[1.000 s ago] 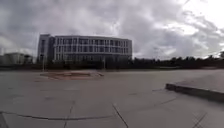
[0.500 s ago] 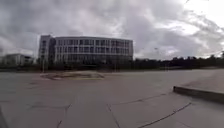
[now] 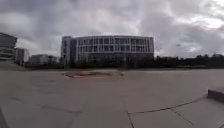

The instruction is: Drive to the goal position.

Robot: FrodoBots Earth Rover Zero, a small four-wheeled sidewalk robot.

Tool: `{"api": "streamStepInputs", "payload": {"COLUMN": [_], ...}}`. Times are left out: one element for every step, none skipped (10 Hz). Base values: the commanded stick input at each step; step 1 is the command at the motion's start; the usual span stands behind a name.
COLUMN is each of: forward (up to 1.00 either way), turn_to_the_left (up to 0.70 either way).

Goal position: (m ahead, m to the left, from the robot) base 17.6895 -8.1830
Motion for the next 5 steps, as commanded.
{"api": "streamStepInputs", "payload": {"forward": [0.7, 0.7, 0.7, 0.7, 0.7], "turn_to_the_left": [0.0, 0.0, 0.0, -0.35, -0.35]}}
